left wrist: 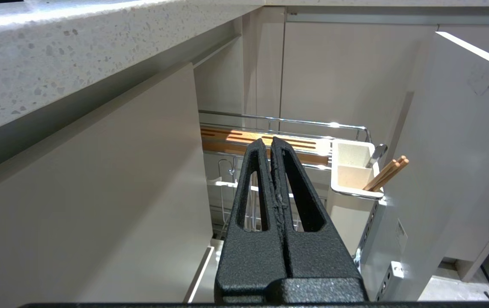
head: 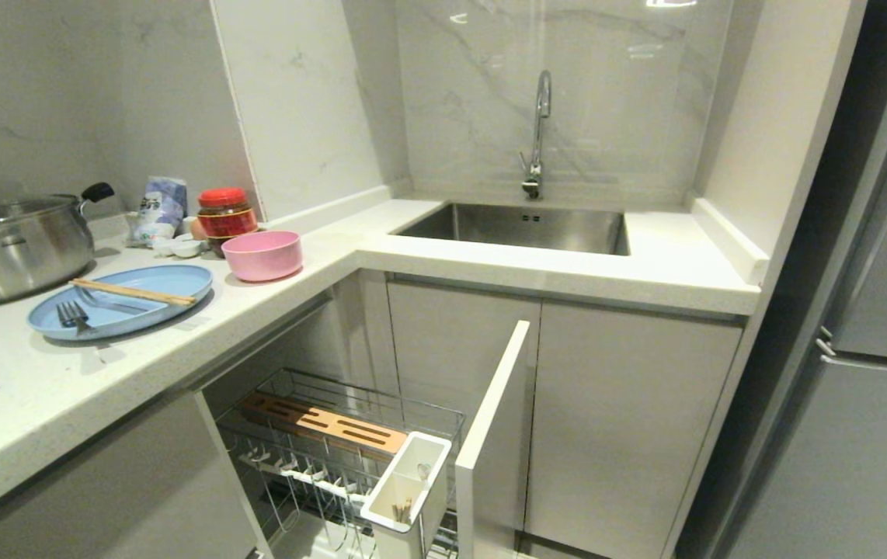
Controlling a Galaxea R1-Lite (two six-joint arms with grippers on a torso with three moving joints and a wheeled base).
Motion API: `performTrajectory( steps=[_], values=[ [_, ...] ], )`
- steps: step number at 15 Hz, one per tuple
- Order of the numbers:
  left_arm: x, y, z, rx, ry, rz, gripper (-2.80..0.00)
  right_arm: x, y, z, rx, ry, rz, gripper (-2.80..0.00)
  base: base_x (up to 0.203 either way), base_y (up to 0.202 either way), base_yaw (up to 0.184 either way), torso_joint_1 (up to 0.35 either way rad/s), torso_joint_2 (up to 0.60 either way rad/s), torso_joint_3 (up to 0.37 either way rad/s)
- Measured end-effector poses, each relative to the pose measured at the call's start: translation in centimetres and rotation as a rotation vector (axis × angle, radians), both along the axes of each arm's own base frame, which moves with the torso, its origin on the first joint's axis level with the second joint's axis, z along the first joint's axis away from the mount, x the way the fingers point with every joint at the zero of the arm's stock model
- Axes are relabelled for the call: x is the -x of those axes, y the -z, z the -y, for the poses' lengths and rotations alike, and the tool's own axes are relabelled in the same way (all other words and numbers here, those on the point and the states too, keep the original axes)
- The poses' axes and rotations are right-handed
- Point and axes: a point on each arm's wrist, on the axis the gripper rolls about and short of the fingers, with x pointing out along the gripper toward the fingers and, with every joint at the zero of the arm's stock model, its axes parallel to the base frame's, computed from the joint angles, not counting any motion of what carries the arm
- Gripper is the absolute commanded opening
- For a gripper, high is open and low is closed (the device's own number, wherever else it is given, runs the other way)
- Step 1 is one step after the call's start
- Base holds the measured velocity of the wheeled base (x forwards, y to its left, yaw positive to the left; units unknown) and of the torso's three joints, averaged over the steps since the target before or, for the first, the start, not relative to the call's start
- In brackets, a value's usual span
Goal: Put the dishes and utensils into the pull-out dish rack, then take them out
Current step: Pick up the chopsticks and place it in the cupboard
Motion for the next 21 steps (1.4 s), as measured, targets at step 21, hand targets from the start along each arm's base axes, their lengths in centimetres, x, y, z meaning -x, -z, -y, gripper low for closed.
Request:
performTrajectory(
  steps=[21],
  values=[
    [0.00, 0.09, 0.00, -0.005, 0.002, -0.009, -2.80, 0.00, 0.00, 0.00, 0.000, 0.000, 0.000, -2.80, 0.000, 0.000, 0.000, 0.001, 0.00, -0.054]
  ],
)
